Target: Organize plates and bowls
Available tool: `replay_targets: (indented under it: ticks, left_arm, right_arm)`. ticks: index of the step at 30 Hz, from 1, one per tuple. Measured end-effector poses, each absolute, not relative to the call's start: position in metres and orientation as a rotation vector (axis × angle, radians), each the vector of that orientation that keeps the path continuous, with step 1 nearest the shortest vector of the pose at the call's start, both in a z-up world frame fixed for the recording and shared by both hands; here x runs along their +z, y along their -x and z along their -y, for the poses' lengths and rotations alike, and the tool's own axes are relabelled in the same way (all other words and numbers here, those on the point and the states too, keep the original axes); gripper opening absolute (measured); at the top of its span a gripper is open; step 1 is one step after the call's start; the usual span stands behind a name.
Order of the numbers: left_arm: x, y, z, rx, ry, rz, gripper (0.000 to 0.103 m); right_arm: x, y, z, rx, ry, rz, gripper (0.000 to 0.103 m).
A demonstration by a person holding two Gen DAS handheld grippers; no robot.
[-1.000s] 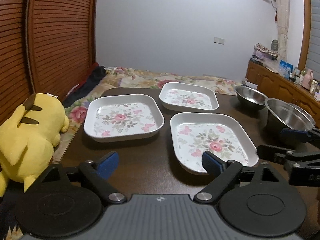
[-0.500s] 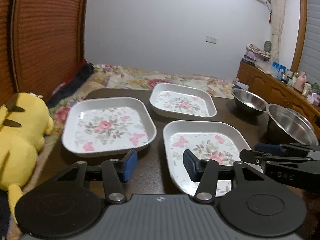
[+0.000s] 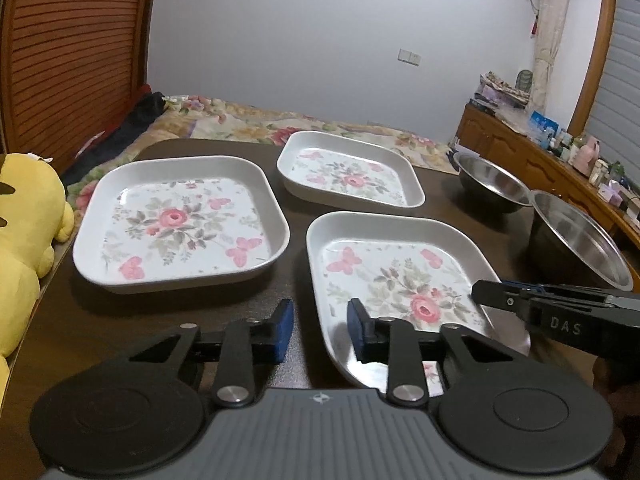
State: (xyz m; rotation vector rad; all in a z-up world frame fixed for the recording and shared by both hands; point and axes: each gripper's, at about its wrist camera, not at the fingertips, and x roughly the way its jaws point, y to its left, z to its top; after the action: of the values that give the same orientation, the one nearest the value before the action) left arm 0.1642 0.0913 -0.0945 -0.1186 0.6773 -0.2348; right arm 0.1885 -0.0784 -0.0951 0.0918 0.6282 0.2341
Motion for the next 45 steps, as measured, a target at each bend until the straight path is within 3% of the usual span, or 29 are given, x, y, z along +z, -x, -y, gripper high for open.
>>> replay_targets:
  ticks: [2,4,27,45]
  left_arm:
    - [-0.095,-0.165,-0.091,-0.235,0.116,-0.674,0.020]
    - [-0.095,-0.167,-0.091,-0.247,0.124,-0.680,0.008]
    - [-0.077,-0.077,-0.074,-0.312,0.125,-0.634,0.009]
    - [-0.096,-0.072,-0.067,-0.299,0.071,-0.694,0.009]
  right_arm:
    - [-0.095,-0.188,0.078,0.238,-0.099,-0.628,0.011]
    - [-0.095,-0.188,0.078,0.241,-0.100,-0.628,0.010]
    - [-0.082,-0.116,0.106,0.303,-0.158,-0.620,0.010]
    - [-0.095,-0.100,0.102,0.295,-0.150,-0.646,0.012]
